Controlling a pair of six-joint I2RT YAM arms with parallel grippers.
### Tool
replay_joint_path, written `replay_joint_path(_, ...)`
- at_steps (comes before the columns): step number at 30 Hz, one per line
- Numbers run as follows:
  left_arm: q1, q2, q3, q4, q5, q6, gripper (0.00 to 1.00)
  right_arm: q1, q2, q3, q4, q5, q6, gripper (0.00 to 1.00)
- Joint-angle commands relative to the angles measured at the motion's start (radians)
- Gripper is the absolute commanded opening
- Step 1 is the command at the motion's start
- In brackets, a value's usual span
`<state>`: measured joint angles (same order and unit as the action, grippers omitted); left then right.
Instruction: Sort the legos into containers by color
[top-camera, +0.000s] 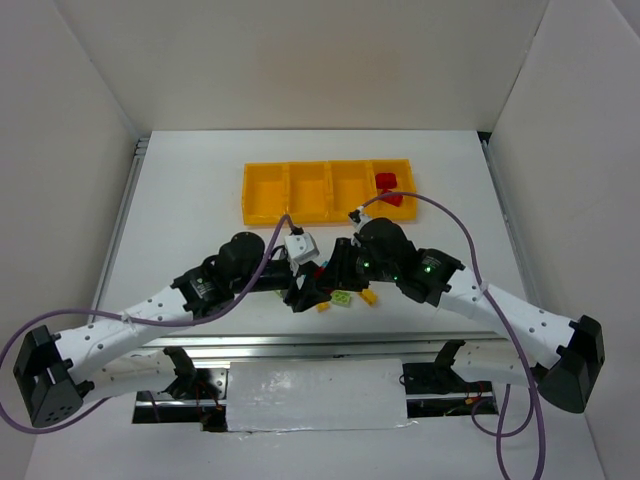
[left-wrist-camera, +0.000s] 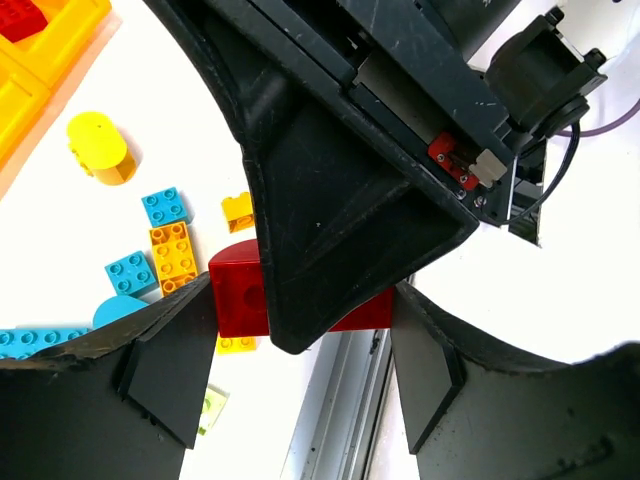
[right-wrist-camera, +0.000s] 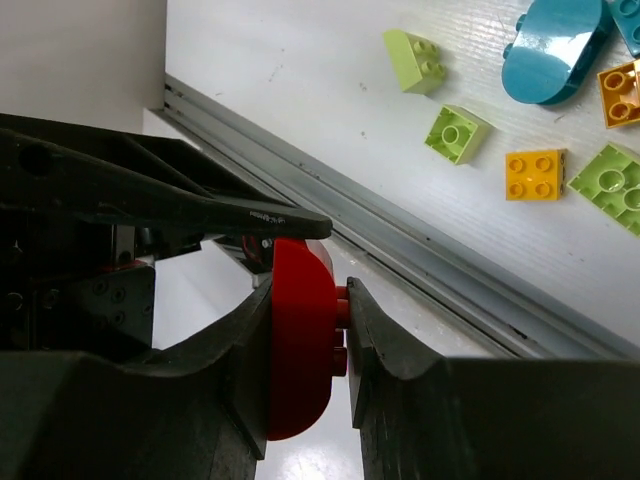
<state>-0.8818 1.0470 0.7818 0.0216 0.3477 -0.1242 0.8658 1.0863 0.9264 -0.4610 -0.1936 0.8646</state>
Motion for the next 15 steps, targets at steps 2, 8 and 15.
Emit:
replay_joint_path(2,-0.003,-0.01,0.059,0.029,-0.009,0.012,0.38,0.01,-0.008,0.037,0.024,-0.006,-0.033,0.0)
replay_joint_path(8,-0.003,-0.038,0.062,0.003,-0.223,-0.078,0.99,-0.046,-0.003,0.091,-0.005,0.016,-0.059,0.0)
replay_joint_path(15,-0.003,-0.073,0.172,-0.247,-0.666,-0.248,1.0,-0.255,-0.014,0.092,-0.056,0.091,-0.095,0.0)
